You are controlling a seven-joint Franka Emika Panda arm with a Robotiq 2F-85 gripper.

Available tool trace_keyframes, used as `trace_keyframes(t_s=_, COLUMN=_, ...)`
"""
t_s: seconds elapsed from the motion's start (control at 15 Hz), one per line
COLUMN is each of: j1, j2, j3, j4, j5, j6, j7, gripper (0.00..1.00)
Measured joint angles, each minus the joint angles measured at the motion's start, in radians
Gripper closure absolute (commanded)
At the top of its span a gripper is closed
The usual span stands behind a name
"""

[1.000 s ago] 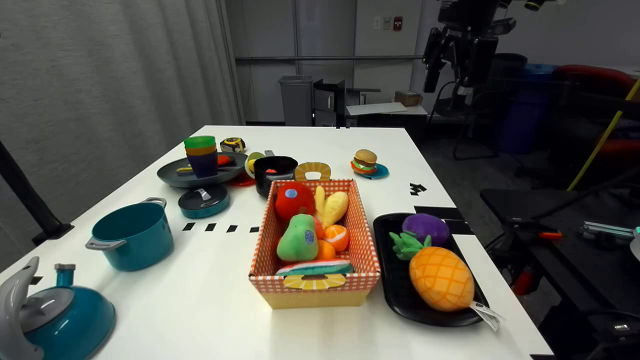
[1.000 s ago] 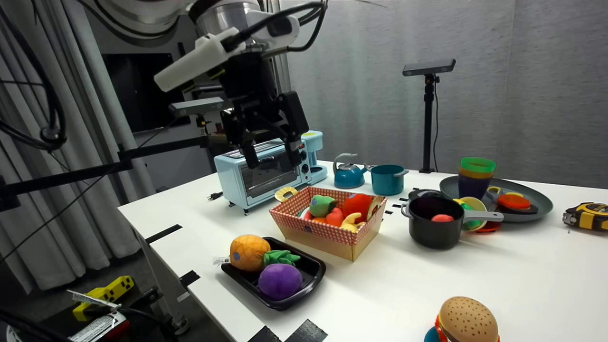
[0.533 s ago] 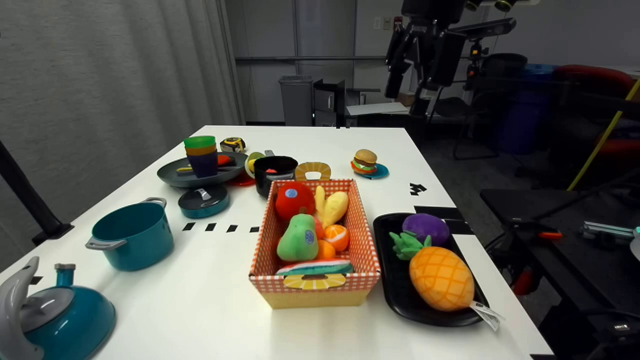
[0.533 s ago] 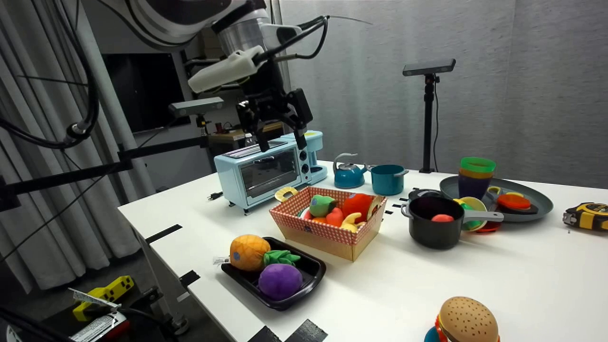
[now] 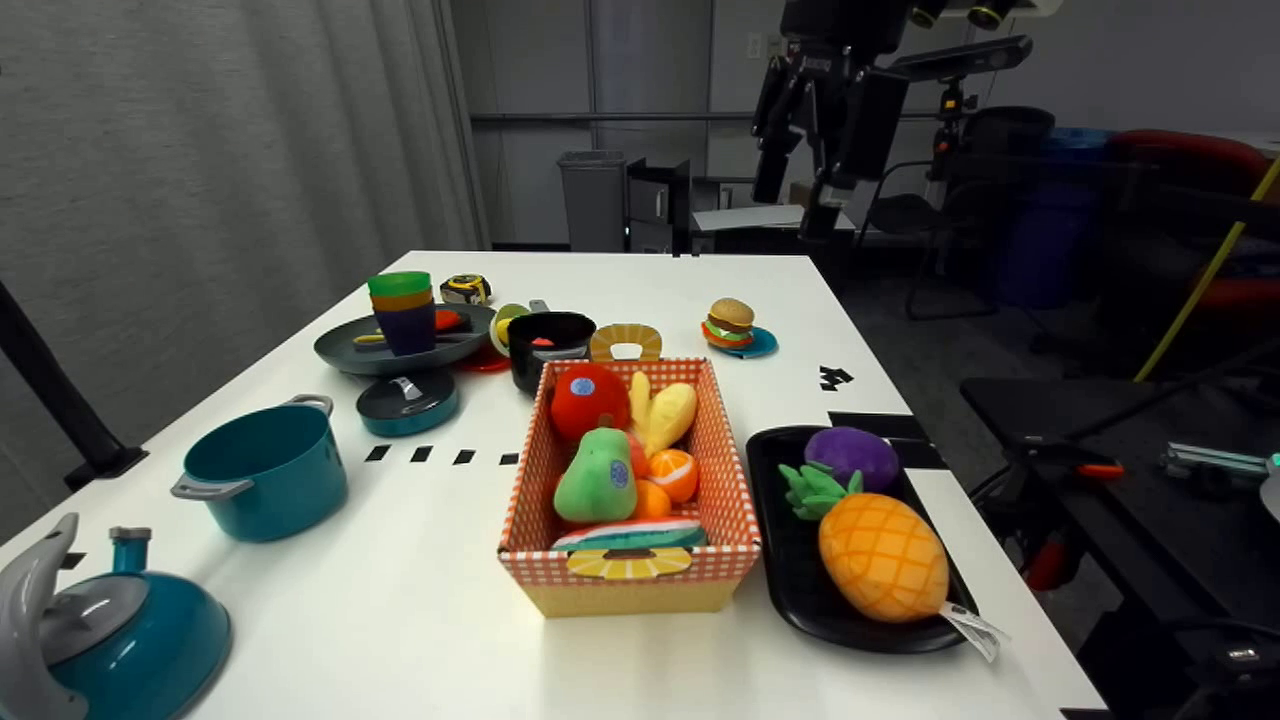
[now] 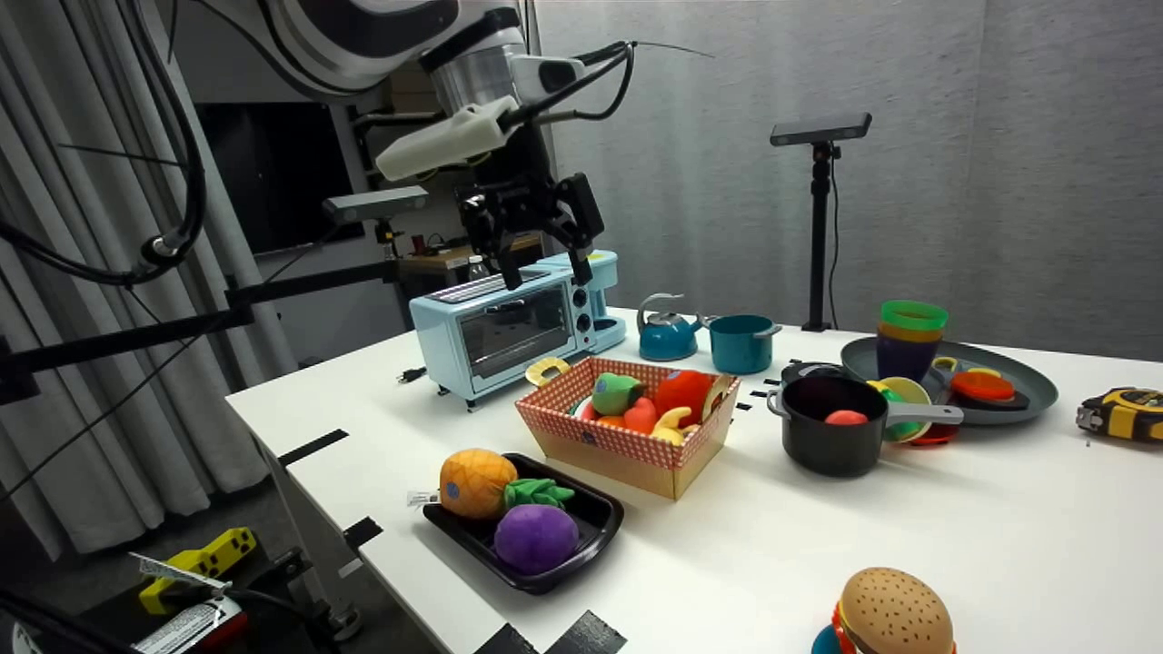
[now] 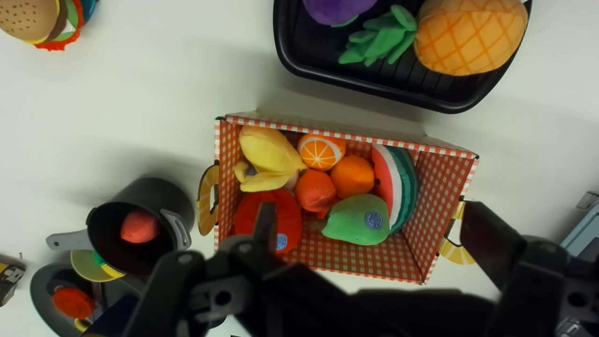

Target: Remove the orange plush toy from the box and put it on the tray

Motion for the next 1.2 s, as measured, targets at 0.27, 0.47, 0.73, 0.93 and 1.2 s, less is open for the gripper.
trace_keyframes(t_s=0.27, j1=-0.001, j2=0.007, j3=0.003, j4=-0.001, j5=-0.002, j6=0.000, j7=0.000, gripper=0.00)
trace_keyframes(t_s=0.47, j1=-0.001, j2=0.043, j3=0.016, j4=0.005, j5=-0.006, j6=0.019, j7=0.000, gripper=0.00)
trace_keyframes(t_s=0.73, j1=-0.001, j2=0.147, j3=0.043, j4=0.050, j5=-0.006, j6=0.116, j7=0.000, gripper=0.00)
trace_keyframes(t_s=0.93, j1=-0.001, j2=0.252, j3=0.052, j4=0.111, j5=-0.019, j6=0.185, j7=0.008, gripper=0.00)
trace_keyframes(t_s=1.2, j1=-0.009, j2=0.362, j3=0.053, j4=0.197, j5=-0.020, j6=0.214, j7=0.024, gripper=0.00)
